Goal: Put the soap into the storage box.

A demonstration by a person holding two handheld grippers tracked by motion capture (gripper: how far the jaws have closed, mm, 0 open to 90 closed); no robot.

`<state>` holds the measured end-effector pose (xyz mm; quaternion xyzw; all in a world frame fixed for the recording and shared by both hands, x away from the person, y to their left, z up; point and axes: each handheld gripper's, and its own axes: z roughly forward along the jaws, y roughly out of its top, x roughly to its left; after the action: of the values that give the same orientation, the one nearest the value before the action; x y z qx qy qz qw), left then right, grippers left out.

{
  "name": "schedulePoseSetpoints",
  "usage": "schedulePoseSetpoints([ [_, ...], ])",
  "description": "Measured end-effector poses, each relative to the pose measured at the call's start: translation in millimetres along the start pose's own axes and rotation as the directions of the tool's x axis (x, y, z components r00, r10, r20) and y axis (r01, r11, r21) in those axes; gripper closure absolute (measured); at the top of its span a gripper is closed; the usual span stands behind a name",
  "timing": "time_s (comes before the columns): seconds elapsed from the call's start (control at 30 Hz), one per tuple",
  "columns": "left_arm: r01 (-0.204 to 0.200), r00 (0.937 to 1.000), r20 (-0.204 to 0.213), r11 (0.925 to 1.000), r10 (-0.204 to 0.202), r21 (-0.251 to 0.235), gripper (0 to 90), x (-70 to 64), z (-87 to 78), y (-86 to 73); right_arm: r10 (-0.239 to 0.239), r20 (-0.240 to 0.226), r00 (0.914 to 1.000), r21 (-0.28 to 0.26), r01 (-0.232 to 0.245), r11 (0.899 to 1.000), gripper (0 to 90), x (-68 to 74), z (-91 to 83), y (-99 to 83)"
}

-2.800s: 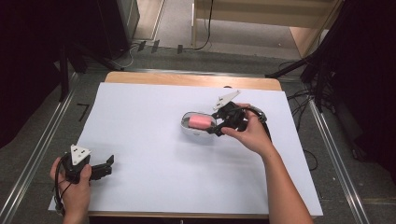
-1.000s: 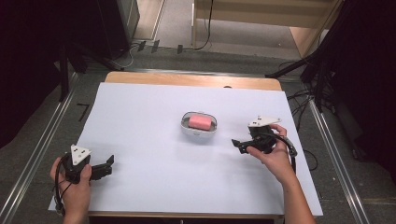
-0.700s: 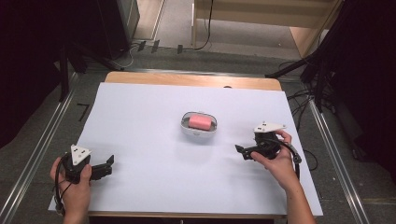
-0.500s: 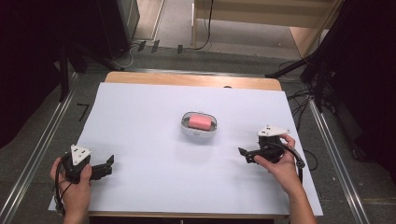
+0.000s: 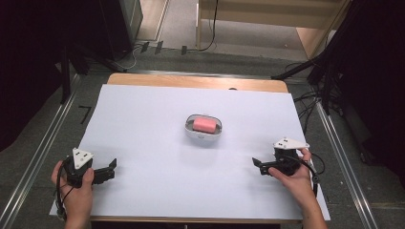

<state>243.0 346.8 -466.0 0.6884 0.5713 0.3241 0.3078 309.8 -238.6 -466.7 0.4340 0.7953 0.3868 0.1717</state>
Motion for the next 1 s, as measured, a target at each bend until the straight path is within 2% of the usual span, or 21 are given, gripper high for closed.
schedulePoseSetpoints([
  [0.53,-0.003,1.0,-0.002,1.0,0.003,-0.001,0.0,-0.3,0.1,0.0,0.055,0.038,0.9978,-0.028,-0.054,0.998,0.0,-19.0,-25.5,-35.6],
  [1.0,-0.004,1.0,-0.002,1.0,0.004,-0.001,0.0,-0.3,0.0,0.0,0.088,0.094,0.9916,-0.04,-0.085,0.996,0.0,-34.8,-46.6,-53.4],
])
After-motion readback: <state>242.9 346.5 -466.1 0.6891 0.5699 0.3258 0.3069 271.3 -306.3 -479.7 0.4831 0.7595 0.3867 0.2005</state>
